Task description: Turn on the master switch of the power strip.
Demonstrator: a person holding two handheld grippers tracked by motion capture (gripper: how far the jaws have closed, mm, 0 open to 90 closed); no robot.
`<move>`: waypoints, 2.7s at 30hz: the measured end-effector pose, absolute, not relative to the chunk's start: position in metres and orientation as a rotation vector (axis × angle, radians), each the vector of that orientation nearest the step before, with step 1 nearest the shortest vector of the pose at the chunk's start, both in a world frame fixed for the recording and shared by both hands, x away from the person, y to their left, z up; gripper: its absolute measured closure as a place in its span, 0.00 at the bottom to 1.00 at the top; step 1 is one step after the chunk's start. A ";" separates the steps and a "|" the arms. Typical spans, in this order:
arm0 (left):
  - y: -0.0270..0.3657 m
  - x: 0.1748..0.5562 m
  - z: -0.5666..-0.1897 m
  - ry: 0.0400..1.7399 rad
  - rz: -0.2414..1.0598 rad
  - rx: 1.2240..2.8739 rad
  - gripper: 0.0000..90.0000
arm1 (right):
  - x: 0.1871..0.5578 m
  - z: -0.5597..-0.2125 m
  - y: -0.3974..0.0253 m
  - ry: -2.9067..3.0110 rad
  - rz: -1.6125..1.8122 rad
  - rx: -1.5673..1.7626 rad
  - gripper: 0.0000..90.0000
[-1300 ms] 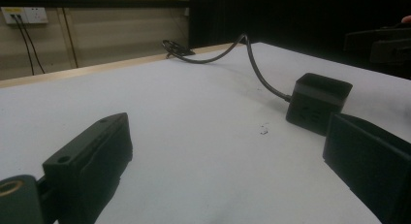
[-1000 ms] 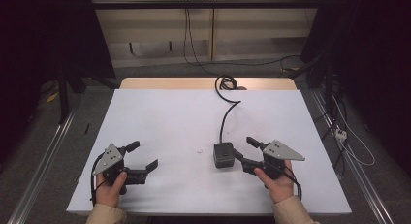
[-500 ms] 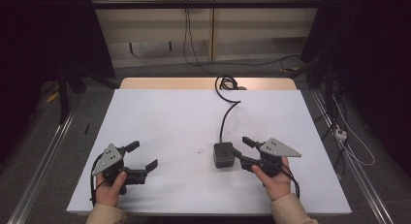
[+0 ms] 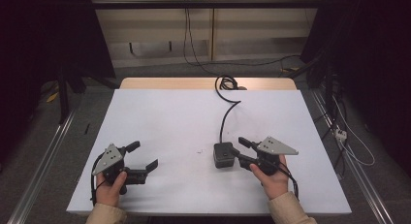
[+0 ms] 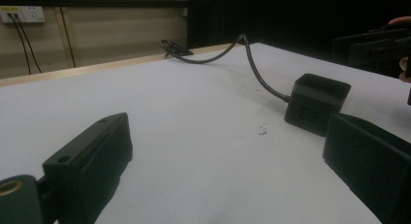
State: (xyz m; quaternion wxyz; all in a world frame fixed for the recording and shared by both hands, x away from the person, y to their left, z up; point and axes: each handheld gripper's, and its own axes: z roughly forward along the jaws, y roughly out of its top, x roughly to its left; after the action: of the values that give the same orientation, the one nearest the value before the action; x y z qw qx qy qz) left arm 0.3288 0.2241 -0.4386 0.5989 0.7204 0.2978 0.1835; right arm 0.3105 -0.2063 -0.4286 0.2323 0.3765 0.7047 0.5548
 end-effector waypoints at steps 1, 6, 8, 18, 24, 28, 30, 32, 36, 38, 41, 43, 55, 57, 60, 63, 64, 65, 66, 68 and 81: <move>0.224 0.329 -0.439 0.690 0.425 1.671 0.04 | 0.311 -0.429 -0.206 1.942 1.524 1.034 0.57; 0.224 0.329 -0.439 0.690 0.425 1.668 0.04 | 0.312 -0.429 -0.203 1.955 1.525 1.028 0.59; 0.224 0.329 -0.438 0.691 0.425 1.667 0.04 | 0.312 -0.430 -0.203 1.958 1.522 1.031 0.59; 0.224 0.329 -0.439 0.683 0.427 1.674 0.04 | 0.313 -0.431 -0.199 1.985 1.521 1.027 0.66; 0.224 0.329 -0.439 0.683 0.428 1.675 0.04 | 0.314 -0.431 -0.198 2.003 1.525 1.021 0.72; 0.224 0.329 -0.439 0.686 0.426 1.674 0.04 | 0.314 -0.432 -0.197 2.009 1.523 1.024 0.74; 0.224 0.329 -0.439 0.686 0.425 1.673 0.04 | 0.315 -0.432 -0.197 2.014 1.523 1.023 0.75; 0.224 0.329 -0.439 0.683 0.428 1.674 0.04 | 0.315 -0.433 -0.196 2.021 1.522 1.019 0.77; 0.224 0.329 -0.439 0.686 0.425 1.673 0.04 | 0.314 -0.433 -0.195 2.044 1.527 1.011 0.82; 0.224 0.329 -0.439 0.686 0.425 1.674 0.04 | 0.314 -0.433 -0.194 2.050 1.531 1.010 0.83; 0.224 0.329 -0.439 0.686 0.426 1.673 0.04 | 0.315 -0.433 -0.194 2.063 1.534 1.014 0.86; 0.224 0.329 -0.439 0.686 0.426 1.674 0.04 | 0.314 -0.433 -0.194 2.071 1.538 1.014 0.87; 0.224 0.329 -0.439 0.688 0.426 1.672 0.04 | 0.315 -0.434 -0.193 2.084 1.541 1.008 0.94; 0.224 0.329 -0.439 0.687 0.426 1.673 0.04 | 0.315 -0.434 -0.193 2.084 1.541 1.008 0.94; 0.224 0.329 -0.439 0.688 0.426 1.672 0.04 | 0.315 -0.434 -0.193 2.086 1.539 1.008 0.95; 0.224 0.329 -0.439 0.686 0.427 1.675 0.04 | 0.315 -0.434 -0.193 2.088 1.540 1.006 0.96; 0.224 0.329 -0.439 0.687 0.427 1.674 0.04 | 0.315 -0.434 -0.193 2.091 1.541 1.003 0.96; 0.224 0.329 -0.439 0.687 0.427 1.674 0.04 | 0.315 -0.434 -0.192 2.092 1.543 1.003 0.97; 0.224 0.329 -0.439 0.686 0.428 1.674 0.04 | 0.315 -0.434 -0.192 2.095 1.542 0.999 0.97; 0.224 0.329 -0.439 0.687 0.427 1.673 0.04 | 0.315 -0.435 -0.191 2.095 1.543 0.998 0.98; 0.225 0.329 -0.440 0.691 0.425 1.670 0.04 | 0.317 -0.434 -0.188 2.100 1.525 0.981 1.00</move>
State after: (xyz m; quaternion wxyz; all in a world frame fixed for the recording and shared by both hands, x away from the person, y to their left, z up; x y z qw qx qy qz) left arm 0.3291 0.2249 -0.4396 0.5992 0.7201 0.2981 0.1831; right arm 0.3172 -0.1876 -0.4344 0.1826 0.3475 0.7443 0.5403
